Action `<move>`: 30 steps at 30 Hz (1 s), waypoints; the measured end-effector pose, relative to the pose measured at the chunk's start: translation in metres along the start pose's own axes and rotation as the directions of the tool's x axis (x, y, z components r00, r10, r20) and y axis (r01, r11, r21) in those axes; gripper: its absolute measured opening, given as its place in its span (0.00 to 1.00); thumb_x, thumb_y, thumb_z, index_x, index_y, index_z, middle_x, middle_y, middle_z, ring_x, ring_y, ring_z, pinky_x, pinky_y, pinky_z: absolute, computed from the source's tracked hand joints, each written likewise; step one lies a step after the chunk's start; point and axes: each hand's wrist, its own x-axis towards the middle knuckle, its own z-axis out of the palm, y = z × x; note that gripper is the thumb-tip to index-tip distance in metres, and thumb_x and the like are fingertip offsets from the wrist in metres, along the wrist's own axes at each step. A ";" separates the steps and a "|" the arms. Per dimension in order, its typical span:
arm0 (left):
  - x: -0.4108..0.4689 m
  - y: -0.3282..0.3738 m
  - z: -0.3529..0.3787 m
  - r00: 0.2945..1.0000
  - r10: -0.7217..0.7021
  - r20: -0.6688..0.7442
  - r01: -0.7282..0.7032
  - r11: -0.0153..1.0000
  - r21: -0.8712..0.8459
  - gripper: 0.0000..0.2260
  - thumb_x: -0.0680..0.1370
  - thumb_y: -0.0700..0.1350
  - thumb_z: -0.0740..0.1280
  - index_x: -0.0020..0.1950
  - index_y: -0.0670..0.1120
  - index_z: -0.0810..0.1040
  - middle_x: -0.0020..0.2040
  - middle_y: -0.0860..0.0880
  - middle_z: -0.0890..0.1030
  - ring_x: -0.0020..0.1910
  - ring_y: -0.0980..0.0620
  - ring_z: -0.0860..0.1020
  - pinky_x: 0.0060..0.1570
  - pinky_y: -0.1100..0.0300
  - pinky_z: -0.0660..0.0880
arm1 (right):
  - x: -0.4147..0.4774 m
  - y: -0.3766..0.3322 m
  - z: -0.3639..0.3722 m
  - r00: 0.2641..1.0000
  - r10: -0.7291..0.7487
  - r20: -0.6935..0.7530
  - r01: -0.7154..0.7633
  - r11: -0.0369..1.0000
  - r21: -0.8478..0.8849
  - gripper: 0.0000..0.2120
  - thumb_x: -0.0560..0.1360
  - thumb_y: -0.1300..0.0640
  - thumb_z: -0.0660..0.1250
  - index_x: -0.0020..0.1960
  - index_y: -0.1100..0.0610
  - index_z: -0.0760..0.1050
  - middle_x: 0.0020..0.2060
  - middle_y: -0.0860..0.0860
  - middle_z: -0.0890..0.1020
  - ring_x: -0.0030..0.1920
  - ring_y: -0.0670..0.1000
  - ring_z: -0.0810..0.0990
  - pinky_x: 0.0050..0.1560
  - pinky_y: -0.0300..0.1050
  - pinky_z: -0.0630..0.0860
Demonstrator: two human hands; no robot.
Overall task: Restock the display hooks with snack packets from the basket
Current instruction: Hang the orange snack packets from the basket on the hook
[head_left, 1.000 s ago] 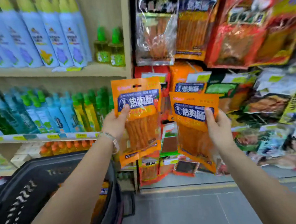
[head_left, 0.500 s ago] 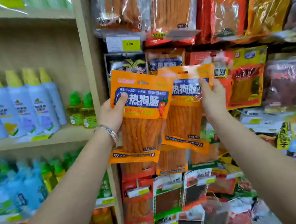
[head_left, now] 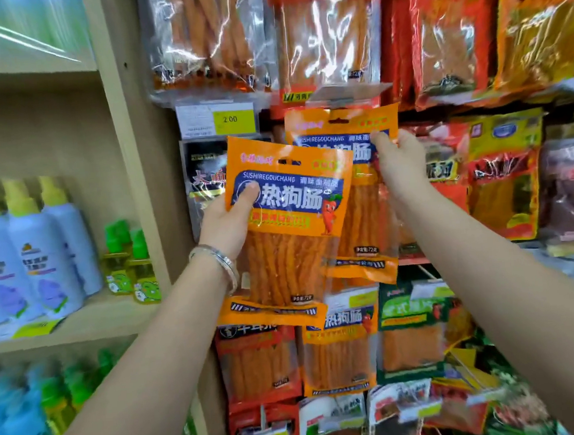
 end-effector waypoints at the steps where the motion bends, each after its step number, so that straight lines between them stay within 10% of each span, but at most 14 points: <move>1: 0.001 0.000 0.002 1.000 -0.010 -0.007 0.010 1.000 0.001 0.10 0.74 0.58 0.67 0.45 0.52 0.79 0.41 0.54 0.84 0.43 0.51 0.83 0.51 0.47 0.78 | 0.004 0.002 0.001 1.000 -0.008 0.020 0.008 1.000 -0.013 0.11 0.77 0.57 0.62 0.36 0.51 0.72 0.40 0.53 0.78 0.41 0.49 0.75 0.41 0.44 0.68; 16: 0.003 -0.004 0.034 0.999 -0.027 -0.035 0.028 0.999 0.024 0.10 0.74 0.58 0.67 0.46 0.54 0.79 0.43 0.54 0.84 0.47 0.50 0.82 0.55 0.44 0.76 | -0.002 0.044 -0.013 0.984 -0.157 -0.086 0.160 0.987 0.022 0.10 0.74 0.54 0.70 0.47 0.49 0.68 0.42 0.48 0.73 0.42 0.45 0.72 0.46 0.36 0.70; 24: -0.002 0.009 0.069 0.993 0.105 0.056 -0.109 0.990 0.084 0.05 0.78 0.49 0.64 0.51 0.58 0.76 0.51 0.57 0.81 0.55 0.51 0.79 0.54 0.55 0.76 | -0.008 0.036 -0.013 0.974 -0.079 0.212 0.050 0.989 0.139 0.07 0.76 0.48 0.66 0.42 0.50 0.77 0.34 0.39 0.82 0.36 0.37 0.80 0.34 0.29 0.73; 30: 0.006 0.041 0.076 0.895 0.426 0.135 -0.443 0.883 0.153 0.31 0.77 0.38 0.61 0.75 0.58 0.54 0.73 0.57 0.64 0.69 0.60 0.66 0.66 0.56 0.69 | 0.014 0.018 -0.014 0.976 -0.187 0.116 0.180 0.982 0.064 0.08 0.76 0.50 0.66 0.39 0.46 0.75 0.36 0.43 0.80 0.41 0.44 0.79 0.46 0.44 0.74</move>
